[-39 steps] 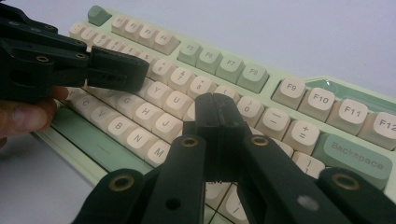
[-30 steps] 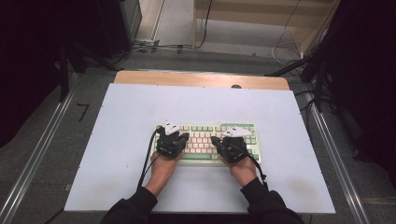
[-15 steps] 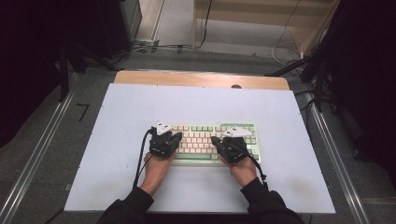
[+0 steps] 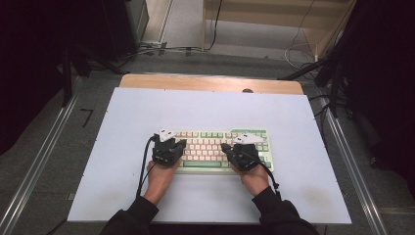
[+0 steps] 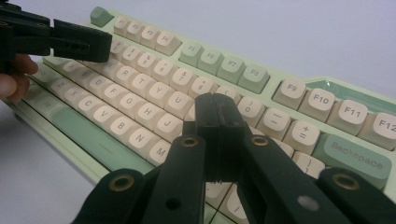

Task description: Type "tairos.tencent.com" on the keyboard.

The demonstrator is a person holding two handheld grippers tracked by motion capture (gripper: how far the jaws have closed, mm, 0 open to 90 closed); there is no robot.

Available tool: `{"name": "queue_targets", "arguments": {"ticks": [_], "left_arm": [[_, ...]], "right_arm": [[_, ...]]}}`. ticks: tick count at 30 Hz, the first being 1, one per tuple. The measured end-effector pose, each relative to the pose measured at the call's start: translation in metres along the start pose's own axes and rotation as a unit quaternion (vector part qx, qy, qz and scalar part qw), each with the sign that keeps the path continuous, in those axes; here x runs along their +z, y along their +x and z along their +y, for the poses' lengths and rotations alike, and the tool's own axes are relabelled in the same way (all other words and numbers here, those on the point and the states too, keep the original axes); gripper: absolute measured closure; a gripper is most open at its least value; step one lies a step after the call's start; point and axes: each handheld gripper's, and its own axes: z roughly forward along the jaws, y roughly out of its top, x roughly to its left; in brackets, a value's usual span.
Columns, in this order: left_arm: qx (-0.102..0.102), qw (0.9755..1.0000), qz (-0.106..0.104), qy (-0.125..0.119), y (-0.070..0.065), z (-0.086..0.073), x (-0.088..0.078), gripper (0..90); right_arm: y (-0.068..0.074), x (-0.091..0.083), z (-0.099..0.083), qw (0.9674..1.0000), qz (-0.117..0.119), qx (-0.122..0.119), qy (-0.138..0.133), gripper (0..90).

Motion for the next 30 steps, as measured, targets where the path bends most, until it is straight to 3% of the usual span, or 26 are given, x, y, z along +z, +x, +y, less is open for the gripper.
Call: {"name": "queue_targets", "arguments": {"ticks": [14, 30], "left_arm": [[0.012, 0.9998, 0.000, 0.015, -0.002, -0.002, 0.005, 90.0], [0.004, 0.9999, -0.011, -0.007, -0.003, 0.001, -0.007, 90.0]], "right_arm": [[0.000, 0.000, 0.000, 1.0000, 0.000, -0.001, 0.001, 87.4], [0.002, 0.001, 0.000, 1.0000, 0.001, -0.003, 0.001, 87.4]]}}
